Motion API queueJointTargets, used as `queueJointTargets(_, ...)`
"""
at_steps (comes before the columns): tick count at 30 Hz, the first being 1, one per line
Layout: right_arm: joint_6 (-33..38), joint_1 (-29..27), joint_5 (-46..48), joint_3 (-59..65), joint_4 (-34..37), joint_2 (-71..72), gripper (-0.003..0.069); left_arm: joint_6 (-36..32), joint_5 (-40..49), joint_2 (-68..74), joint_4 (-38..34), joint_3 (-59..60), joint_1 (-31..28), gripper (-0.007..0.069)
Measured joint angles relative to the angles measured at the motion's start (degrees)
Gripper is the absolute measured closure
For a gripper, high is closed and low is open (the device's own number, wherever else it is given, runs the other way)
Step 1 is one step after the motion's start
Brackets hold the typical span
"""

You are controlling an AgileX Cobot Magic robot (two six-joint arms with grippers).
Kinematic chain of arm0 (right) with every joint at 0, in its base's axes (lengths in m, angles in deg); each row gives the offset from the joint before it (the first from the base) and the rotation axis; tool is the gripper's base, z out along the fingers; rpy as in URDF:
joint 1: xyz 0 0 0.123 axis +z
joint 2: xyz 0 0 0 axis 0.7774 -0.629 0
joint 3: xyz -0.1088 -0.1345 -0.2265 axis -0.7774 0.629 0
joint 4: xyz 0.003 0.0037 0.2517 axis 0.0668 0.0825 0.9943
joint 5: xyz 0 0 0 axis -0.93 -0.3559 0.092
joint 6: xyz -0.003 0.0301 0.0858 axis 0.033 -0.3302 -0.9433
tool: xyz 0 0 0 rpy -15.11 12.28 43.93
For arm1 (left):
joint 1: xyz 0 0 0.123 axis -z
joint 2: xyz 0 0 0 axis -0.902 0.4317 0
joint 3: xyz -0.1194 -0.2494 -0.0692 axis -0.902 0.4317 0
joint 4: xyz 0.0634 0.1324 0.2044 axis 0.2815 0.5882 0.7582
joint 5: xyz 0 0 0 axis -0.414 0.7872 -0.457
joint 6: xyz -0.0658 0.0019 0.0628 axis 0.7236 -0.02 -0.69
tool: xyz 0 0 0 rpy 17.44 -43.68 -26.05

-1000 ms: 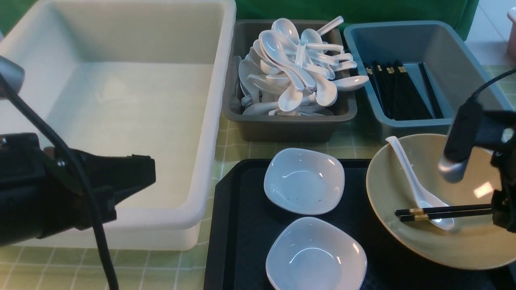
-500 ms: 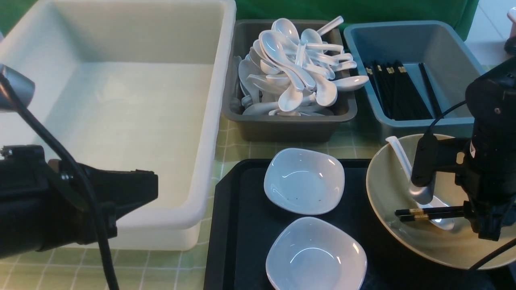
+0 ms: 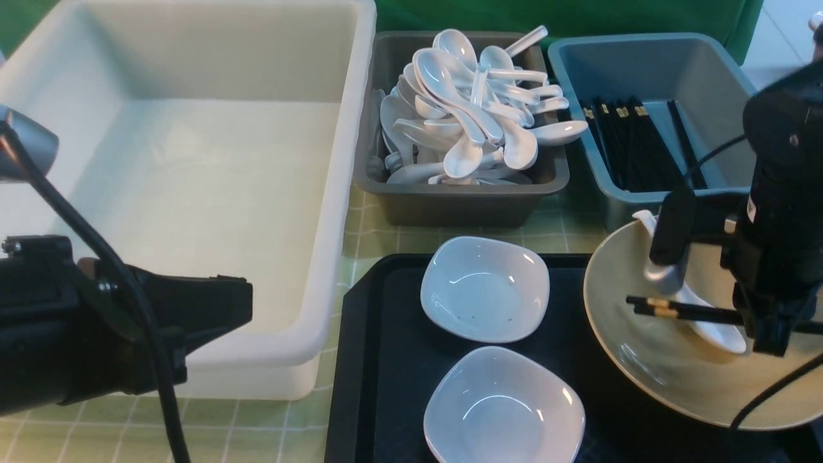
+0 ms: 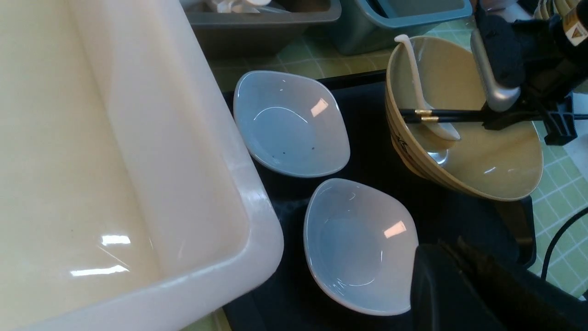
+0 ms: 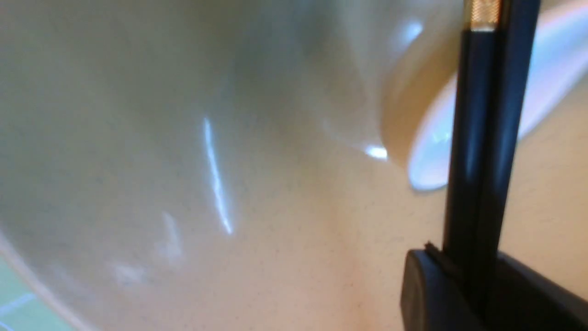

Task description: On green table put chopsticks spoon bowls plates into blue grey white boxes.

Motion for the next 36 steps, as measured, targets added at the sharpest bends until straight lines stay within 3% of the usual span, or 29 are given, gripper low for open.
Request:
queueJointTargets(7, -1.3, -0.1, 2.6, -10.8, 6.1, -0.1, 0.0533, -0.6, -0.1, 0.0, 0.0, 0.0, 0.0, 0.0627)
queueJointTargets(11, -5.7, -3.4, 0.4, -19.5, 10.9, -1.7, 0.0533, -1.6, -1.1, 0.0, 0.0, 0.0, 0.0, 0.0627)
queueJointTargets(14, -10.6, -7.4, -3.2, -26.0, 16.6, -4.5, 0.0533, -1.7, -2.6, 0.0, -0.1, 0.0, 0.0, 0.0627)
queueJointTargets(17, -14.3, -13.4, -10.4, -33.6, 27.2, -9.8, 0.0533, -1.9, -4.5, 0.0, -0.4, 0.0, 0.0, 0.0627)
queueJointTargets(22, -18.0, -17.6, -21.9, -38.4, 37.2, -17.6, 0.0533, -1.9, -5.5, 0.0, -0.4, 0.0, 0.0, 0.0627)
queueJointTargets(26, -20.1, -18.9, -30.7, -39.0, 39.2, -25.9, 0.0533, -1.4, -5.5, 0.0, -0.4, 0.0, 0.0, 0.0627)
queueJointTargets(32, -21.0, -19.2, -31.9, -38.9, 38.9, -32.1, 0.0533, 0.3, -5.6, 0.0, -1.5, 0.0, 0.0, 0.0627)
queueJointTargets(36, -20.2, -19.2, -32.2, -38.9, 38.7, -32.0, 0.0477, 0.5, -5.6, 0.0, -1.7, 0.0, 0.0, 0.0627)
